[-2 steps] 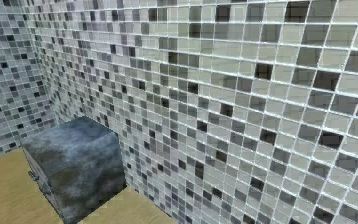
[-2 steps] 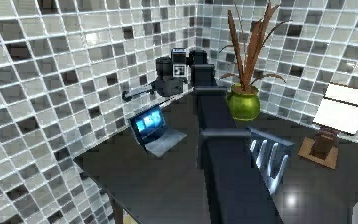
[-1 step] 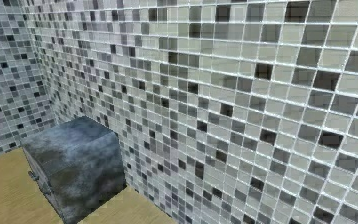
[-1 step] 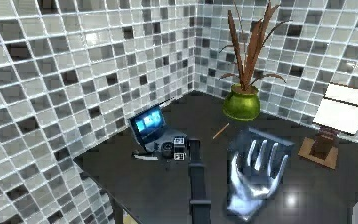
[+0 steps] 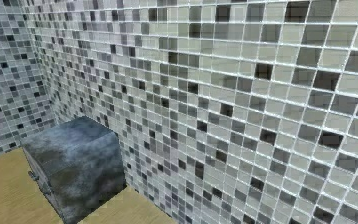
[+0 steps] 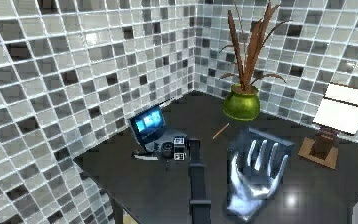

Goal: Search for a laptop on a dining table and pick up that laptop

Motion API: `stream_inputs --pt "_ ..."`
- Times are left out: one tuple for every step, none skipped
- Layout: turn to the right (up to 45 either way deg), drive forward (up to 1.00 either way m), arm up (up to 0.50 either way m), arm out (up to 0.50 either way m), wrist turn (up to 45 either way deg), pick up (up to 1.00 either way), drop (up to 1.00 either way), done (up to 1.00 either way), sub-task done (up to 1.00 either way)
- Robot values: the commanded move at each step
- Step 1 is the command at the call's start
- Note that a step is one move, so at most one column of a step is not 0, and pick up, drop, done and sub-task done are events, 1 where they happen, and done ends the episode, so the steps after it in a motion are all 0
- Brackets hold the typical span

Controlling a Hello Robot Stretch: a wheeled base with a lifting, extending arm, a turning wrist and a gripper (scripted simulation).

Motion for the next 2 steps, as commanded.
stream_inputs --pt "0.0 0.0 0.1 0.0 0.0 0.0 0.0 0.0 0.0" --pt "0.0 0.0 0.0 0.0 0.0 0.0 0.0 1.0 0.0"
